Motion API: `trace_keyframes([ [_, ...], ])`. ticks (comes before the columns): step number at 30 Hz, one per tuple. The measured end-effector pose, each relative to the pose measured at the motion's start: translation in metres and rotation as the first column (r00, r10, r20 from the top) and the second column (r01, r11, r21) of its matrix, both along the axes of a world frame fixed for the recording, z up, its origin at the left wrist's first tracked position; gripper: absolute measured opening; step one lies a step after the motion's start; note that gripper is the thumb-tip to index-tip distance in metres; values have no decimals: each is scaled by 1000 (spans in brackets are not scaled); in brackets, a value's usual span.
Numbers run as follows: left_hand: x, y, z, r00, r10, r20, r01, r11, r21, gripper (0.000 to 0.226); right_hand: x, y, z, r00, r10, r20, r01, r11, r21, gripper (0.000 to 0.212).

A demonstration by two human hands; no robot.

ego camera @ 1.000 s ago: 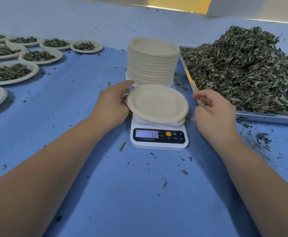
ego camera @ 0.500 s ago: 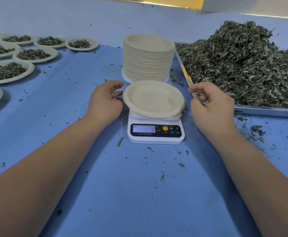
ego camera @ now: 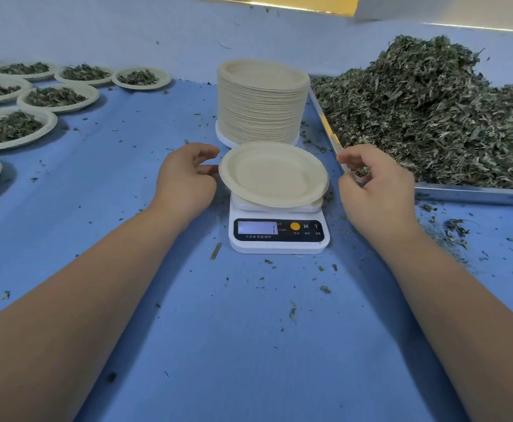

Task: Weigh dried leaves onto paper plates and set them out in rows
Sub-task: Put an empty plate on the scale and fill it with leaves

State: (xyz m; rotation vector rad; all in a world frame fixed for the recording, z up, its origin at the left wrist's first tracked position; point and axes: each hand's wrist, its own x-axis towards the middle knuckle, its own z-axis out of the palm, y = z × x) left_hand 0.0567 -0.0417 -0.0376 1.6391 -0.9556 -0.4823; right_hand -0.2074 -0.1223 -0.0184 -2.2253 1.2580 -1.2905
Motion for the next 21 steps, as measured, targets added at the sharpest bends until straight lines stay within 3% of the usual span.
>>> trace_keyframes([
  [4, 0, 1, 1, 1000, 2, -2, -2, 1000, -7, 53, 1, 2, 3, 1000, -8, -17, 7, 1000, -25, 27],
  [6, 1, 0, 1, 1000, 9, -14, -9, 1000, -11, 48, -2, 9, 9, 996, 76, -53, -81, 992, -101, 19],
  [9, 1, -3, 2, 994, 17, -108, -20, 999, -31, 44, -13, 30, 14, 952, 247, -180, -271, 954, -126, 25],
  [15, 0, -4, 3, 995, 22, -97, -23, 1000, -10, 42, -22, 53, 9, 864, 273, -424, -288, 957, 28, 27],
  [18, 1, -5, 2, 998, 28, -61, -28, 1000, 2, 41, -17, 52, 8, 873, 261, -412, -240, 965, 102, 27],
  [21, 0, -5, 1, 999, 31, -43, -31, 1000, -4, 41, -17, 46, 1, 917, 280, -284, -214, 947, 241, 28],
])
